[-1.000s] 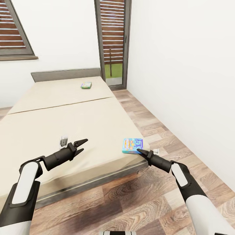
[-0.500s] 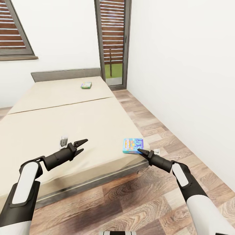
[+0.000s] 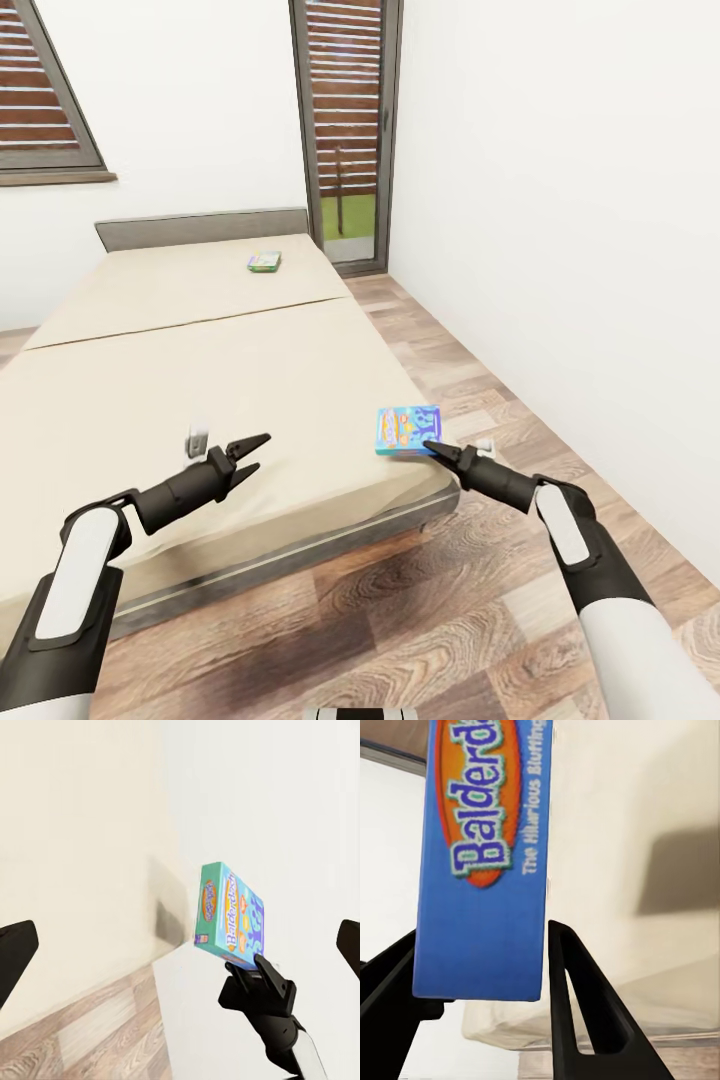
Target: Put all the toys in the child's room - the three board games (two on the bed and one on the table), the two jigsaw puzzles on the table, and the tennis ball on the table - inside the toy box on the table in the child's room.
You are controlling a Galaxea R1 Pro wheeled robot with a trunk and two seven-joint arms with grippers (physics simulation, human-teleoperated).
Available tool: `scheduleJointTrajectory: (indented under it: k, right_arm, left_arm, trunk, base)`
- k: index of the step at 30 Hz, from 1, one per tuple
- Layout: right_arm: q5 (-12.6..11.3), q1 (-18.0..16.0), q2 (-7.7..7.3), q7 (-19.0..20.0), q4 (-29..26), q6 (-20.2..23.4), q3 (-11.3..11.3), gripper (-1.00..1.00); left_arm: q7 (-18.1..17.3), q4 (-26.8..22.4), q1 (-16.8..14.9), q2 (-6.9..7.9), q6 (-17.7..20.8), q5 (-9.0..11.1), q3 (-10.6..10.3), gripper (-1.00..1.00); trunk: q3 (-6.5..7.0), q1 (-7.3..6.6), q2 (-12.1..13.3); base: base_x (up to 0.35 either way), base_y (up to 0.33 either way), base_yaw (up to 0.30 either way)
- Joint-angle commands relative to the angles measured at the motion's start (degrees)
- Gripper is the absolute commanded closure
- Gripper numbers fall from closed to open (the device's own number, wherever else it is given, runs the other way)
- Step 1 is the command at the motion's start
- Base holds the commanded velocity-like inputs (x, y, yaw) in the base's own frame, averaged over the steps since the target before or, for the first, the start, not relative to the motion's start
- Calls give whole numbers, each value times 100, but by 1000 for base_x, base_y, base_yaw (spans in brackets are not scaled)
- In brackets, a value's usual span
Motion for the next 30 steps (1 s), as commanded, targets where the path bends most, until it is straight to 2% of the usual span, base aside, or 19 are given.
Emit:
scheduleJointTrajectory:
  k: [1, 14, 19, 23, 26, 27, 30]
  right_arm:
    - [21, 0, -7, 20, -36, 45, -8, 100]
    - [17, 50, -55, 27, -326, 143, -13, 100]
    - [21, 163, -84, 30, -636, 241, -22, 100]
    - [22, 370, -202, 30, -968, 359, -48, 100]
    - [16, 581, -432, 34, -1273, 433, -72, 100]
    - [16, 581, -432, 34, -1273, 433, -72, 100]
    - [11, 706, -756, 48, -1505, 471, -84, 100]
  left_arm:
    - [-60, -1, 5, 1, 26, -44, 8, -100]
    - [-118, -1, 64, -3, 20, -48, 10, -100]
    - [-127, -8, 81, -35, 18, -43, -22, -100]
    - [-141, -16, 103, -88, 18, -41, -189, -100]
    - [-153, -35, 275, -122, 17, -41, -431, -100]
    - [-153, -35, 275, -122, 17, -41, -431, -100]
    - [-152, -45, 489, -136, 5, -40, -626, -100]
  trunk:
    - [-4, -1, -2]
    - [-4, -1, -2]
    - [-4, -1, -2]
    - [-4, -1, -2]
    - [-4, -1, -2]
    - [-4, -1, -2]
    - [-4, -1, -2]
  base:
    - [0, 0, 0]
    - [0, 0, 0]
    - [0, 0, 0]
    - [0, 0, 0]
    - [0, 0, 0]
    - [0, 0, 0]
    - [0, 0, 0]
